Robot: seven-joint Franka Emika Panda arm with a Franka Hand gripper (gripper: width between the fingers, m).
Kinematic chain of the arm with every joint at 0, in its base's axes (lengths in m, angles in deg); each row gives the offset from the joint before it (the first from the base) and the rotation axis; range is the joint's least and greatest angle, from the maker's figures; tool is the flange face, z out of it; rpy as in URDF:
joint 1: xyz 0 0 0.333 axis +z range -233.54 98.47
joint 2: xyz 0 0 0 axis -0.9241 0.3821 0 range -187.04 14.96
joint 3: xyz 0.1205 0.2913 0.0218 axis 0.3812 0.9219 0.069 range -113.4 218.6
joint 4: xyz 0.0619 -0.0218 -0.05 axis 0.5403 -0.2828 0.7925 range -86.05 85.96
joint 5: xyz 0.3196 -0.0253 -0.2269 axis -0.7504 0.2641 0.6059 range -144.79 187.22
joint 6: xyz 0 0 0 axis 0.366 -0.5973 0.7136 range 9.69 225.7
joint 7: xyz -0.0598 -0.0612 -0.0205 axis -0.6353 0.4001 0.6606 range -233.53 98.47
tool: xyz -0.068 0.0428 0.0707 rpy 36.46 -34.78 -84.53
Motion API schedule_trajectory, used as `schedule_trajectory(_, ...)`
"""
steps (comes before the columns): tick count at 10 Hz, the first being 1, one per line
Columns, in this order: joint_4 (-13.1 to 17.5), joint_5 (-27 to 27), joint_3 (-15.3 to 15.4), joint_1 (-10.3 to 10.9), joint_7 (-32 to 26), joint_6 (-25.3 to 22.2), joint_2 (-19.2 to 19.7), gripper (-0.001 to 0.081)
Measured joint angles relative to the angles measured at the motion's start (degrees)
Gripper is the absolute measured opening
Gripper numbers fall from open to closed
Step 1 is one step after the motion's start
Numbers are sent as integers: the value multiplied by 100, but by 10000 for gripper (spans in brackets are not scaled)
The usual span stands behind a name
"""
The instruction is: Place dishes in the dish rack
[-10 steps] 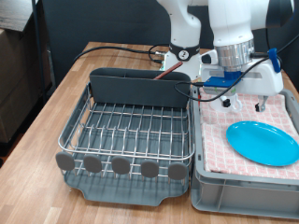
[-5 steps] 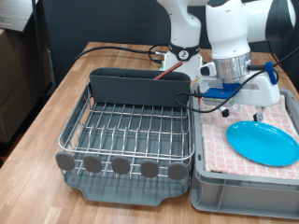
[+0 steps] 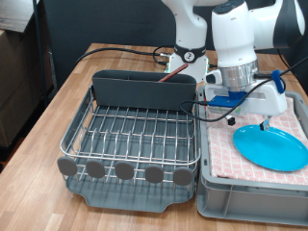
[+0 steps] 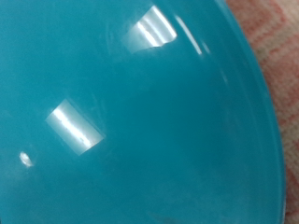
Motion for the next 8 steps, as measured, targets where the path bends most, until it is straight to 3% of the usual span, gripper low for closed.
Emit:
schedule_trajectory(7, 198, -508, 133, -27, -592, 89, 188, 803)
schedule_trajectory(8, 205, -510, 134, -27, -592, 99, 198, 723)
